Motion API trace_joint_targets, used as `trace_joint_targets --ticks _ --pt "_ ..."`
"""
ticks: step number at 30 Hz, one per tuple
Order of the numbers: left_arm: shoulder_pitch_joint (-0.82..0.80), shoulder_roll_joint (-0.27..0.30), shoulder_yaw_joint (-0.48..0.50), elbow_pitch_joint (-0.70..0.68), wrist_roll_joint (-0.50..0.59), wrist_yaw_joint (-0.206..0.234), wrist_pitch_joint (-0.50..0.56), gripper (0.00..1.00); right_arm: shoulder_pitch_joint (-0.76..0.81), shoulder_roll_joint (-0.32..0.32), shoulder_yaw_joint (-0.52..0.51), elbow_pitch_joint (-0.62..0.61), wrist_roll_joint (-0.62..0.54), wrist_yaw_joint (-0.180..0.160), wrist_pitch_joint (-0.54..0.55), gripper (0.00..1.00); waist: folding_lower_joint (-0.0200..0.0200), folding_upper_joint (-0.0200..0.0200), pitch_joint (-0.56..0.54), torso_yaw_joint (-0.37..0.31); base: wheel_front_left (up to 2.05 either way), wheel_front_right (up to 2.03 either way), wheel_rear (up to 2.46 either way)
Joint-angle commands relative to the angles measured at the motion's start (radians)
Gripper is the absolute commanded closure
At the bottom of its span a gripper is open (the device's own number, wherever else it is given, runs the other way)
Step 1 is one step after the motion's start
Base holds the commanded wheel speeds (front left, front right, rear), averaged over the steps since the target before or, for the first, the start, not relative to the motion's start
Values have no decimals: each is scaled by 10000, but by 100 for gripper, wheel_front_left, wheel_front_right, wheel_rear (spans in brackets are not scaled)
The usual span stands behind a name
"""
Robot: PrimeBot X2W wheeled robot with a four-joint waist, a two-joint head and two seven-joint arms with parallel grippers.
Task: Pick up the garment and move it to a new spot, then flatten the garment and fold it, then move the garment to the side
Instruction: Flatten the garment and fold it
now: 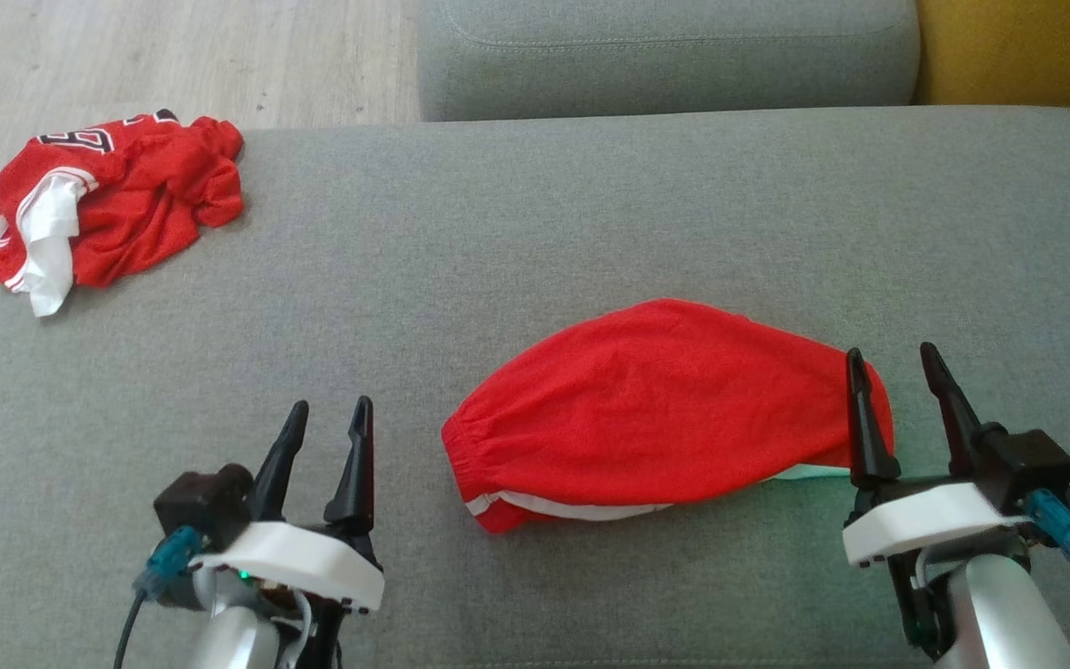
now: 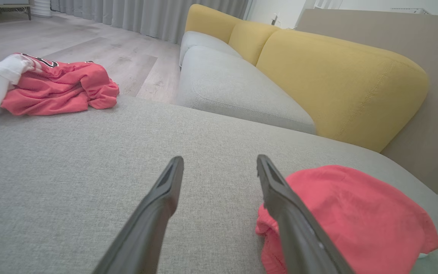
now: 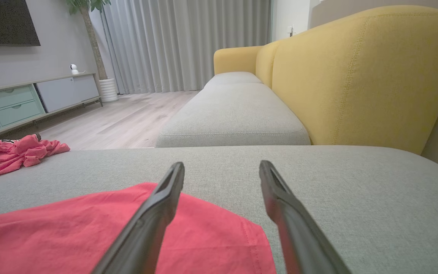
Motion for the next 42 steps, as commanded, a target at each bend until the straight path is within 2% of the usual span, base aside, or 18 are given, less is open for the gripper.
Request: trace_joint_targets --ticks 1,13,20,31,42 --pt "-301 20 346 -345 37 54 -122 0 -309 -41 266 -261 80 75 -109 0 0 0 -4 1 0 0 0" --pt "-277 20 303 -221 109 56 -122 0 -364 -41 353 -287 162 75 -109 0 0 0 35 -42 0 0 0" --pt "-227 77 -716 1170 96 -523 71 0 -382 -41 187 -359 65 75 -109 0 0 0 283 -297 0 0 0" --pt "-303 206 -1683 1750 -573 -717 351 0 -453 -41 15 -416 -56 75 -109 0 0 0 605 -692 0 0 0" --pt "-174 625 -1363 1567 -892 -620 97 0 -438 -41 -171 -446 -89 75 -109 0 0 0 696 -778 0 0 0"
